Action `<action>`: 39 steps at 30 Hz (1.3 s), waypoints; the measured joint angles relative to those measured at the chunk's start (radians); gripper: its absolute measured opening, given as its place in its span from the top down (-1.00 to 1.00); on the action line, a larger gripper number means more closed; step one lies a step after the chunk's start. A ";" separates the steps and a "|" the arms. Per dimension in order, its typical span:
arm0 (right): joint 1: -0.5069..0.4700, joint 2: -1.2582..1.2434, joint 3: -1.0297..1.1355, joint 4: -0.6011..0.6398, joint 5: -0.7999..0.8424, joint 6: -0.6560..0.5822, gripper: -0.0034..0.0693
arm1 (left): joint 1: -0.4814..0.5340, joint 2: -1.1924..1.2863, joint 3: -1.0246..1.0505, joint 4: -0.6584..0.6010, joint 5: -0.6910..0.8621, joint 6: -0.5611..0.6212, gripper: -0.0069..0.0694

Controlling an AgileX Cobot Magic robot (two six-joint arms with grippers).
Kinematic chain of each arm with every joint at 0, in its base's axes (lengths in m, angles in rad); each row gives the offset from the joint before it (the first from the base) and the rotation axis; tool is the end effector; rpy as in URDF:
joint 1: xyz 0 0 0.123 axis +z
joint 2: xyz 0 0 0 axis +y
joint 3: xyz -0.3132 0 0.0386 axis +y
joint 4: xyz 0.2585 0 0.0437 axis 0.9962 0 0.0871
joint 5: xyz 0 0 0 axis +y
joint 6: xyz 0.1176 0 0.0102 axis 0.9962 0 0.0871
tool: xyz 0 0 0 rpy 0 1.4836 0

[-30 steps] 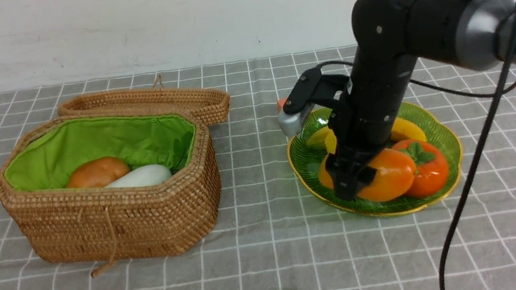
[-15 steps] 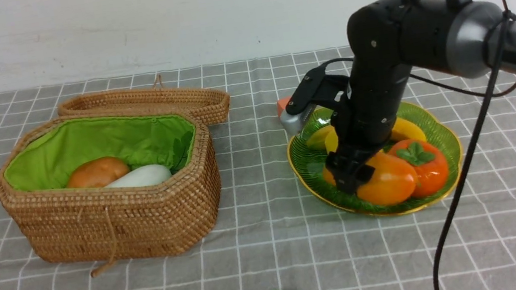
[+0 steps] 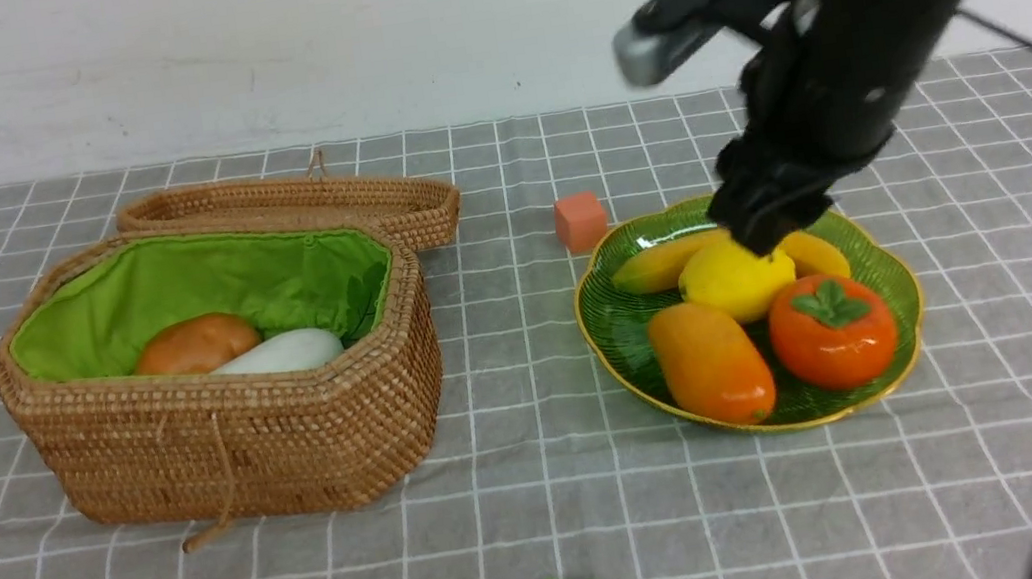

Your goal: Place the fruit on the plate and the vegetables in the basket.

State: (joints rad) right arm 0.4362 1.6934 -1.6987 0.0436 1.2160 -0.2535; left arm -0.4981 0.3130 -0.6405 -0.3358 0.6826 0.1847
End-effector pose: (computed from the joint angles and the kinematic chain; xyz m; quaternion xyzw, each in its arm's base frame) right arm 0.3477 0.1674 0.3678 -0.3269 0.9184 0.0417 0.2188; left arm 0.0381 -0.0487 0.3532 0.2256 0.7519 -0.2538 0.5651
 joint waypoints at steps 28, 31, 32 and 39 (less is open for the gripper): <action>0.001 -1.301 1.137 0.027 -0.286 0.496 0.72 | 0.000 -0.326 0.536 -0.001 -0.286 -0.032 0.85; 0.001 -1.323 1.156 0.026 -0.279 0.496 0.70 | 0.000 -0.326 0.555 -0.001 -0.278 -0.032 0.85; 0.001 -1.324 1.156 0.026 -0.274 0.496 0.69 | 0.000 -0.326 0.558 -0.001 -0.276 -0.032 0.85; -0.124 -1.412 1.266 -0.016 -0.478 0.435 0.92 | 0.000 -0.326 0.563 0.001 -0.263 -0.032 0.85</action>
State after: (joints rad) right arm 0.3124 0.2811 -0.4324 0.0271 0.7377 0.1820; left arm -0.4981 -0.0127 -0.0779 -0.3352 0.4198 0.1524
